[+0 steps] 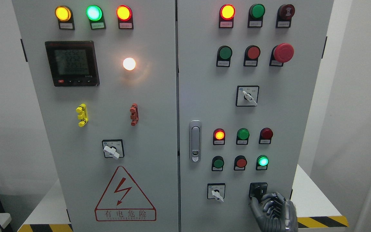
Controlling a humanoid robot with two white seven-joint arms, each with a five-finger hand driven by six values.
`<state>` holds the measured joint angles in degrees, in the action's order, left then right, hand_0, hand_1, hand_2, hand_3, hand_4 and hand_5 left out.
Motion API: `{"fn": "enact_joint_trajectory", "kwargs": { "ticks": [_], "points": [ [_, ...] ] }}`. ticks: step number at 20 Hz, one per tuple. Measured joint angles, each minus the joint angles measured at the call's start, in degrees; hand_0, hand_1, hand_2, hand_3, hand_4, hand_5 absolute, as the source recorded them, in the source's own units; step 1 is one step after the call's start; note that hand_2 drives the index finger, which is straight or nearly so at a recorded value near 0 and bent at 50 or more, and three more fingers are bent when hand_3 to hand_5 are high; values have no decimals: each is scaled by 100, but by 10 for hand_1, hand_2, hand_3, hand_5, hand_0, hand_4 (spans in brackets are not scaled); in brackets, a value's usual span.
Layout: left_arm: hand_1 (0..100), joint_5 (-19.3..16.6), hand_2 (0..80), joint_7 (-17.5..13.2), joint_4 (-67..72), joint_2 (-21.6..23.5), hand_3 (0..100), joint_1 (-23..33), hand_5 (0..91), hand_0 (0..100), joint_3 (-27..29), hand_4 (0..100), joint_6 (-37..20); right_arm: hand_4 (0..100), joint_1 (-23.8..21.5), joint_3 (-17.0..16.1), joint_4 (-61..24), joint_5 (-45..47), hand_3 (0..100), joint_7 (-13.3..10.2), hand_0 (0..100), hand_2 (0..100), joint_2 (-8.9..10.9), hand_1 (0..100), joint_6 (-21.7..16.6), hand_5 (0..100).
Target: Trip black knob to open circuit
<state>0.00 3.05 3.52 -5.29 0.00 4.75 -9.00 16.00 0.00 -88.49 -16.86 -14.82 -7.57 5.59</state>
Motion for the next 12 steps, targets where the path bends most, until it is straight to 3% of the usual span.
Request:
{"fn": "enact_joint_trajectory", "kwargs": {
  "ticks": [12],
  "points": [
    [389,0,0,0,0,-1,0,0,0,120,0,0,0,928,-1,1,6,-68,876,27,383,501,7,879,9,983]
  ]
}}
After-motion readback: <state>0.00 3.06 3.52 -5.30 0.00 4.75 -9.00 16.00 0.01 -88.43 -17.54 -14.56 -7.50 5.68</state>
